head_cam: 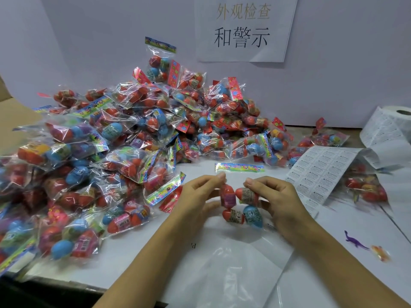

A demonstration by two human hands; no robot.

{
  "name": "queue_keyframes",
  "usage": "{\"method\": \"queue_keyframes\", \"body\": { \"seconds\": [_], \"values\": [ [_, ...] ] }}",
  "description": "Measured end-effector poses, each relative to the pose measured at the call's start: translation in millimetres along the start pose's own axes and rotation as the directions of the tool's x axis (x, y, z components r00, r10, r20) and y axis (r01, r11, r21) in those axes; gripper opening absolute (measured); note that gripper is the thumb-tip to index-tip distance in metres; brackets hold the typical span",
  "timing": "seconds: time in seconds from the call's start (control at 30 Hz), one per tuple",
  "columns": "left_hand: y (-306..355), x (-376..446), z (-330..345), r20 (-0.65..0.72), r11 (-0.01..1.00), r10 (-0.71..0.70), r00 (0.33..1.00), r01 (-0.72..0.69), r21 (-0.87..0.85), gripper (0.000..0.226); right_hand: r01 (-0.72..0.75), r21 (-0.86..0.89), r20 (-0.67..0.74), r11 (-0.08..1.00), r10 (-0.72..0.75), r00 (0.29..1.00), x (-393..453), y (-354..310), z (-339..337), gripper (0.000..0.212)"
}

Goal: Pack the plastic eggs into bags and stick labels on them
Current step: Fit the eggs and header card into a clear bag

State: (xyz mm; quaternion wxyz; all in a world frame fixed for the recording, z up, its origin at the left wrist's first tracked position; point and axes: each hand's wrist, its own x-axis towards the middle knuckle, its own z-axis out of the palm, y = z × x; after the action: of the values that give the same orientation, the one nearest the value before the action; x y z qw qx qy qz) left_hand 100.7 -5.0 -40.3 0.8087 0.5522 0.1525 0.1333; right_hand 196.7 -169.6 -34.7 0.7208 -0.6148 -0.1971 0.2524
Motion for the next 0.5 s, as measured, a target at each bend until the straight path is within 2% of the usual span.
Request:
{"method": "queue_keyframes", "body": {
  "seconds": [0.13, 0.3, 0.5],
  "values": [
    [-3.6, -2.0, 3.1, 0.076, 0.997, -0.033, 0.997, 0.028, 0.066, 0.026, 0.017, 0.001, -0.004, 1.000, -0.017, 1.000, 0.0, 0.0, 2.2, 0.039],
    [-1.9, -1.2, 0.0, 0.030, 0.999, -0.005, 1.000, 0.003, 0.051, 0.015, 0.034, -0.063, 0.047, 0.997, -0.031, 0.998, -1.4, 1.0, 4.7, 0.038],
    [-0.8, -1.9, 3.0, 0.037, 0.998, -0.013, 0.999, 0.011, 0.059, 0.013, 0.039, -0.037, 0.014, 0.999, -0.039, 0.999, 0.6, 2.1, 2.4, 0.034]
  ]
}}
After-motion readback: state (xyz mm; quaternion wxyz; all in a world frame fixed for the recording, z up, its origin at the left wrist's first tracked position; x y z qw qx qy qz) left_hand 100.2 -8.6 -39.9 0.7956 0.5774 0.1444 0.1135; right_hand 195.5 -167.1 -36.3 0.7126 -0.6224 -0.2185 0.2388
